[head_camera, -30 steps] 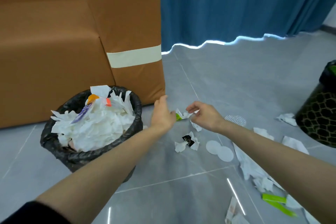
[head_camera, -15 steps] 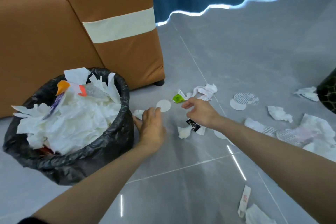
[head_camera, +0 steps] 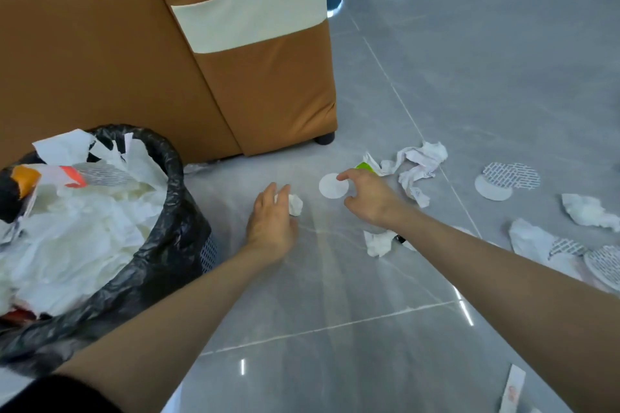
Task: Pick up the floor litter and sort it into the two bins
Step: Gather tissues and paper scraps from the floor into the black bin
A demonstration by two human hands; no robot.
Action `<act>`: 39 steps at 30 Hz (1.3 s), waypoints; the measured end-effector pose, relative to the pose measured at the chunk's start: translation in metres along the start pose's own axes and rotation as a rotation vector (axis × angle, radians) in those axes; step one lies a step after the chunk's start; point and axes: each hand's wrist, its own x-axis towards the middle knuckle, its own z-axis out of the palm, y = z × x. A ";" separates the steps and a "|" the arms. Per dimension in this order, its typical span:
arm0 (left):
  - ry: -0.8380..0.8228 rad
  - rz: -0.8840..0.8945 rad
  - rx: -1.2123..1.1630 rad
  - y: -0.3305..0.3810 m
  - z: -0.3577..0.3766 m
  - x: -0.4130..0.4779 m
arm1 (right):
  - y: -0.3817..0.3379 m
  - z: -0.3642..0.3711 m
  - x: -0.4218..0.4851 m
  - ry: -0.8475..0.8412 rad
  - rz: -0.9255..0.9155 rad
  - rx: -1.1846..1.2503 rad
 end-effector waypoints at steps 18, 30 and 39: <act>-0.013 -0.002 -0.230 -0.011 0.008 0.004 | -0.004 0.027 -0.002 -0.139 -0.014 -0.475; 0.065 0.033 -0.312 0.013 -0.026 -0.026 | 0.004 0.029 -0.046 -0.175 -0.001 -0.470; 0.048 0.111 -0.279 0.010 -0.035 -0.053 | 0.014 0.012 -0.067 -0.162 0.141 -0.479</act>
